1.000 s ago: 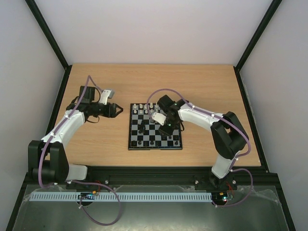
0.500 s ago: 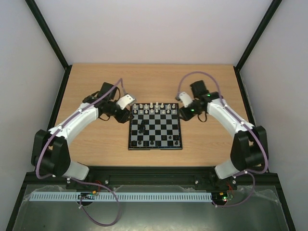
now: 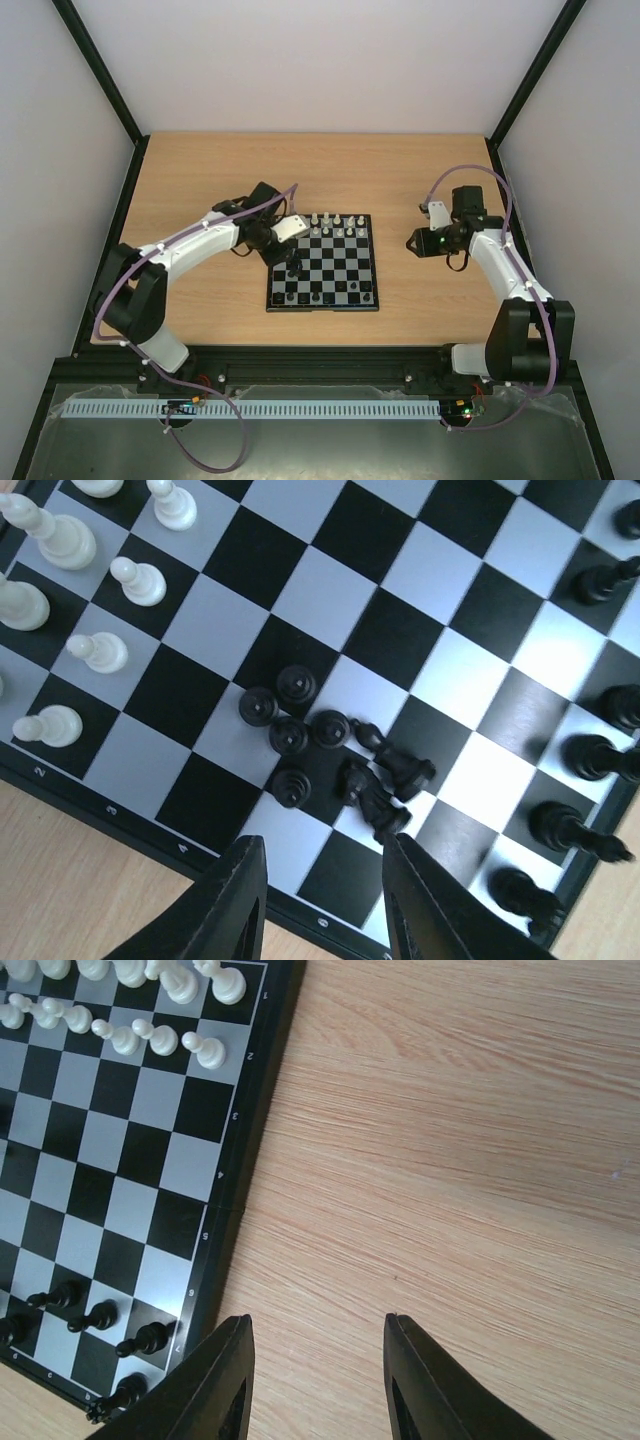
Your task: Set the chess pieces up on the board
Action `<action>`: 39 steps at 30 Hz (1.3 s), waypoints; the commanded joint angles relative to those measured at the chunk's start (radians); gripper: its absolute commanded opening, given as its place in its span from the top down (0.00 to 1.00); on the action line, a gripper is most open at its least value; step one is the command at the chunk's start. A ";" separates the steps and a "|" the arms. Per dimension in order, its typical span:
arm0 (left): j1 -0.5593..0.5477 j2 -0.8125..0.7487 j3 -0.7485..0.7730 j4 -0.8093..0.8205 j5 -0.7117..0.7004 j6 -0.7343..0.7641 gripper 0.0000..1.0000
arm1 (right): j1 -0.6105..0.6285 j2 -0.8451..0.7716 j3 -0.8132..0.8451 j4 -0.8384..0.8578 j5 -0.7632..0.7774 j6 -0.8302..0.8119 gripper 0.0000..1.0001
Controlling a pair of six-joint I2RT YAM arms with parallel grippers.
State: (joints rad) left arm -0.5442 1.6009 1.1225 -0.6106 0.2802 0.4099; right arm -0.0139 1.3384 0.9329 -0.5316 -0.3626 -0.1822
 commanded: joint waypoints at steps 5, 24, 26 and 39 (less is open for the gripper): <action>-0.024 0.099 0.078 0.013 -0.108 -0.071 0.69 | -0.004 -0.043 -0.040 -0.032 -0.051 0.000 0.63; -0.062 0.217 0.095 -0.001 -0.125 -0.102 0.72 | -0.005 -0.034 -0.042 -0.031 -0.058 -0.008 0.63; -0.063 0.218 0.097 -0.003 -0.129 -0.102 0.75 | -0.004 -0.033 -0.043 -0.028 -0.060 -0.007 0.63; -0.064 0.211 0.082 -0.003 -0.182 -0.096 0.82 | -0.004 -0.027 -0.046 -0.022 -0.065 -0.003 0.63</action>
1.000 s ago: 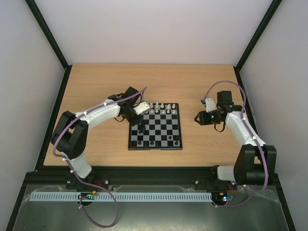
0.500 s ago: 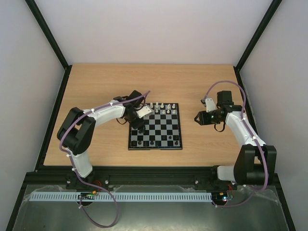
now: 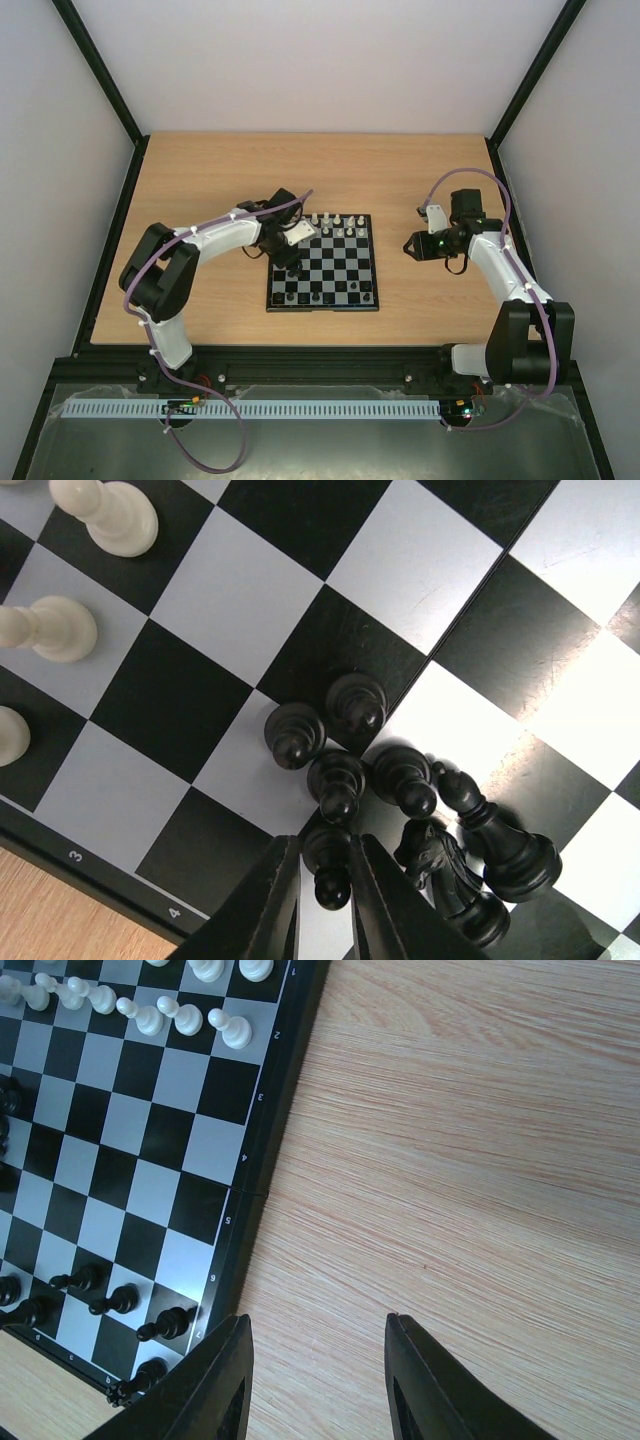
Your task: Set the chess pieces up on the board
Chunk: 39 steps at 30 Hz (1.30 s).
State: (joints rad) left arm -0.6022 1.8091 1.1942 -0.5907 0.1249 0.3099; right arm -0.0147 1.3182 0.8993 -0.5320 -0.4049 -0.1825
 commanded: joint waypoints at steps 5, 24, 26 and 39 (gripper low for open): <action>-0.007 0.001 0.003 -0.024 -0.030 0.009 0.84 | -0.004 -0.005 -0.012 -0.023 -0.025 -0.002 0.63; -0.024 -0.006 -0.004 -0.046 -0.037 0.036 0.82 | -0.004 0.001 -0.009 -0.019 -0.029 -0.002 0.63; -0.025 -0.007 -0.004 -0.049 -0.036 0.040 0.85 | -0.004 0.001 -0.010 -0.019 -0.029 -0.002 0.63; -0.052 -0.077 0.118 -0.098 0.073 0.046 0.93 | -0.004 0.003 -0.007 -0.023 -0.027 -0.003 0.63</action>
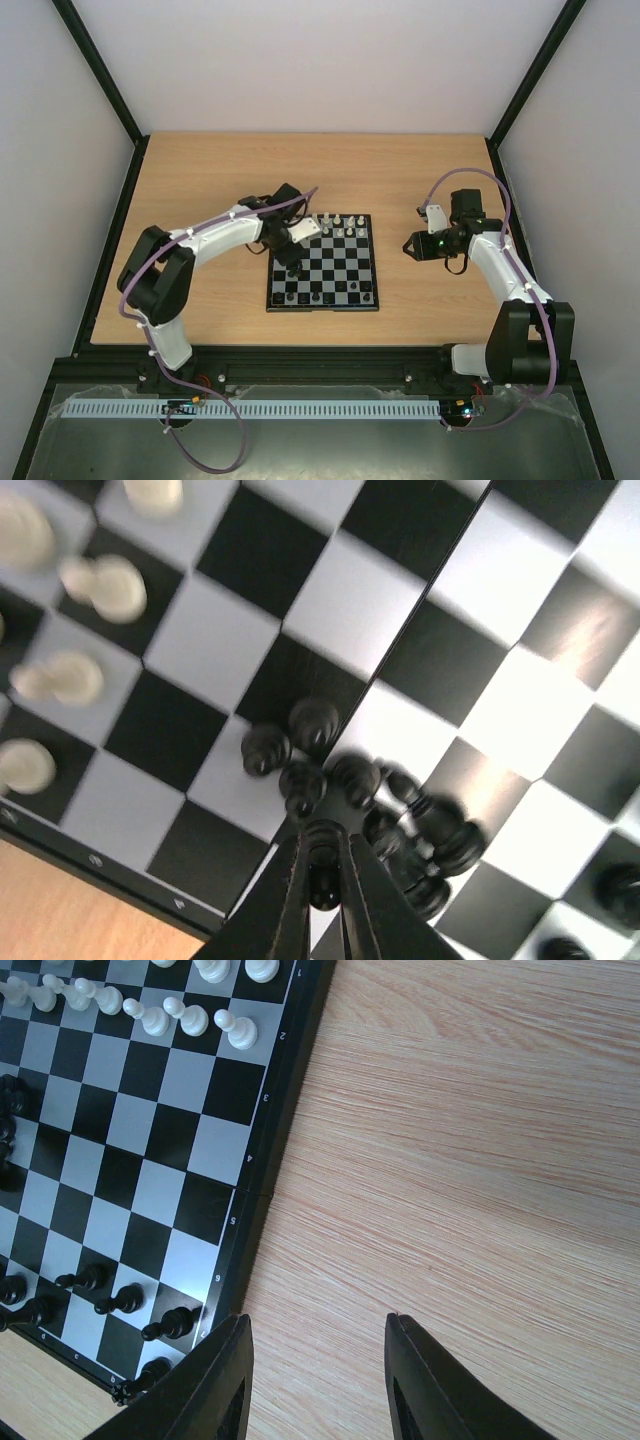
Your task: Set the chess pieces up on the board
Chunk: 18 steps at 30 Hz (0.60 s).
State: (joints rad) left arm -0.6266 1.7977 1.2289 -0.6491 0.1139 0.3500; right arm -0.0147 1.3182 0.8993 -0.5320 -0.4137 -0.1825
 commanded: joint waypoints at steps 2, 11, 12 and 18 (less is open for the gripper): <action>-0.059 -0.065 0.105 -0.050 0.139 0.016 0.93 | -0.004 0.003 -0.010 -0.023 -0.022 -0.003 0.63; -0.217 -0.007 0.115 -0.071 0.192 0.091 0.93 | -0.004 -0.006 -0.006 -0.028 -0.020 -0.005 0.63; -0.231 0.000 0.116 -0.071 0.184 0.095 0.92 | -0.004 -0.008 -0.008 -0.027 -0.022 -0.005 0.63; -0.282 0.029 0.121 -0.058 0.104 0.093 0.93 | -0.004 -0.022 -0.025 -0.025 -0.020 -0.005 0.63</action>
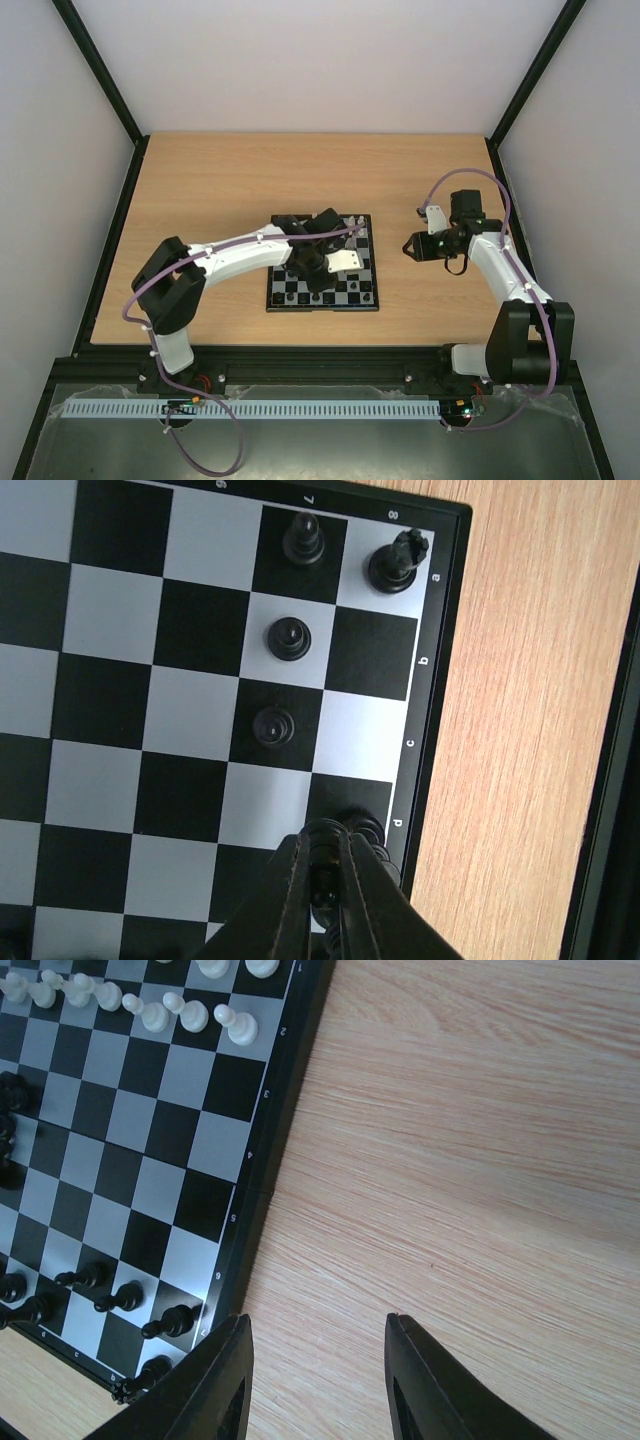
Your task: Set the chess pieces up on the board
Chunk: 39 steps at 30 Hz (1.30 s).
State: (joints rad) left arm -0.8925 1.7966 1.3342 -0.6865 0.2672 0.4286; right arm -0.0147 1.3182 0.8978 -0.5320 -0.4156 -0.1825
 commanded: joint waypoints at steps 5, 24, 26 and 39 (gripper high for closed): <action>-0.022 0.056 0.013 -0.007 -0.083 0.000 0.93 | -0.004 -0.026 -0.026 -0.020 -0.015 -0.003 0.63; -0.022 0.138 0.046 0.001 -0.102 -0.026 0.90 | -0.004 -0.017 -0.025 -0.018 -0.014 -0.005 0.63; -0.022 0.142 0.044 0.002 -0.102 -0.028 0.88 | -0.004 -0.016 -0.026 -0.018 -0.014 -0.005 0.63; 0.058 0.029 0.089 -0.027 -0.047 -0.047 0.63 | -0.004 0.005 -0.010 -0.032 -0.027 -0.009 0.63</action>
State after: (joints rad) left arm -0.8890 1.9072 1.3907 -0.6743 0.1841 0.3920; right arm -0.0147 1.3144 0.8829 -0.5316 -0.4175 -0.1825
